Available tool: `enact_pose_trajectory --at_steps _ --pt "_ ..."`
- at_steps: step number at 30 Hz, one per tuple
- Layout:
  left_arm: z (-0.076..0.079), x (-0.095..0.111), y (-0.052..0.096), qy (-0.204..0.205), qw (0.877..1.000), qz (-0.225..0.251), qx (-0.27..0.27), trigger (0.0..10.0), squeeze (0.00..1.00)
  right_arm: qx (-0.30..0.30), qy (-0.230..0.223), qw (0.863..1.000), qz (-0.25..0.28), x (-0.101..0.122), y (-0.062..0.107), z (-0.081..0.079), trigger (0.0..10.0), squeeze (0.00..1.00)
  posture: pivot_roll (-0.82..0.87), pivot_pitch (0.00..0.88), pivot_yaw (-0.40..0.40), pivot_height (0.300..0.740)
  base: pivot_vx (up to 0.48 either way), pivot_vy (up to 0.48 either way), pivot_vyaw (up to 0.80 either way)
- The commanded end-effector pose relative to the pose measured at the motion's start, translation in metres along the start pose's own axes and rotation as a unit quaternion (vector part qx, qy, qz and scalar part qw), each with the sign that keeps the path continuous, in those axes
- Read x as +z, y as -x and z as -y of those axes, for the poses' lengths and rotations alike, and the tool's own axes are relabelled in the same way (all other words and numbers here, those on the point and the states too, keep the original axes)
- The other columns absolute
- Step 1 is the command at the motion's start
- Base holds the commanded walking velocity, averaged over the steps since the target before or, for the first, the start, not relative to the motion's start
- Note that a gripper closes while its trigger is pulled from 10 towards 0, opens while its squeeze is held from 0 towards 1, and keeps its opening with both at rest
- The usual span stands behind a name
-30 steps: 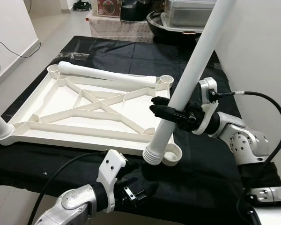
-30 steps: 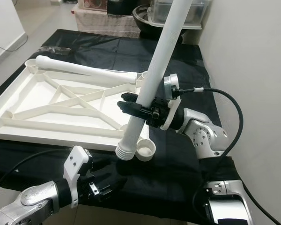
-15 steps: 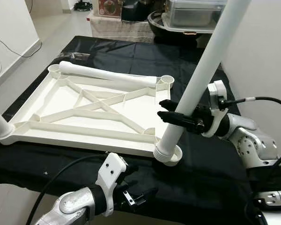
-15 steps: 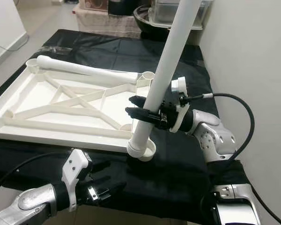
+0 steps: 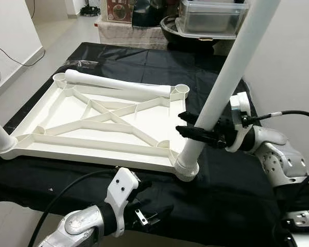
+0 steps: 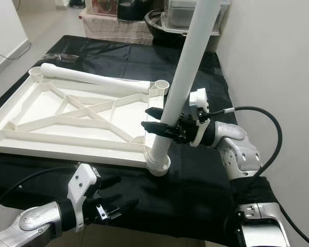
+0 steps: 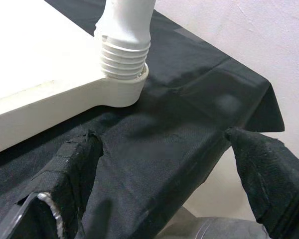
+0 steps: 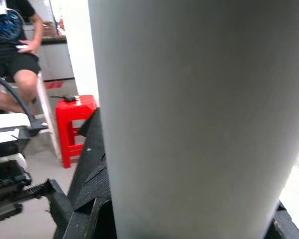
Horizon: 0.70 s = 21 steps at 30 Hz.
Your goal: Building children table
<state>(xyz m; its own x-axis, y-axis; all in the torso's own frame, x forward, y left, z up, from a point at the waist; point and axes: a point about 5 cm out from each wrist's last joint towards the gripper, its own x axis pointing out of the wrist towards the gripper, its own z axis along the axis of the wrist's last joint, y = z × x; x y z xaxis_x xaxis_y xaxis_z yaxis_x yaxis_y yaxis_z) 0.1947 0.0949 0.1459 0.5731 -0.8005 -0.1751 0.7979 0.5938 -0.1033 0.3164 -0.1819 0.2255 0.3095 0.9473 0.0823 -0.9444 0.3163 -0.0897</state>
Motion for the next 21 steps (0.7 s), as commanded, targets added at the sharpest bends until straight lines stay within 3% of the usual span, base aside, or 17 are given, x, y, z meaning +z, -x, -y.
enact_pose_trajectory --at_steps 1,12,21 --pt "0.001 -0.002 0.001 -0.002 1.0 -0.005 -0.002 10.0 0.0 -0.018 -0.033 0.998 -0.042 -0.021 0.006 0.001 10.0 0.0 0.15 0.125 -0.081 0.74 0.0 0.0 0.0" --pt "0.001 -0.002 0.002 -0.005 1.0 -0.004 0.002 10.0 0.0 -0.023 -0.045 0.998 -0.033 -0.021 0.017 0.004 10.0 0.0 0.15 0.132 -0.079 0.74 0.0 0.0 0.0" --pt "0.0 0.0 0.001 -0.008 1.0 -0.001 0.003 10.0 0.0 0.012 -0.061 0.997 -0.048 -0.039 -0.01 -0.001 10.0 0.0 0.15 0.135 -0.077 0.74 0.0 0.0 0.0"
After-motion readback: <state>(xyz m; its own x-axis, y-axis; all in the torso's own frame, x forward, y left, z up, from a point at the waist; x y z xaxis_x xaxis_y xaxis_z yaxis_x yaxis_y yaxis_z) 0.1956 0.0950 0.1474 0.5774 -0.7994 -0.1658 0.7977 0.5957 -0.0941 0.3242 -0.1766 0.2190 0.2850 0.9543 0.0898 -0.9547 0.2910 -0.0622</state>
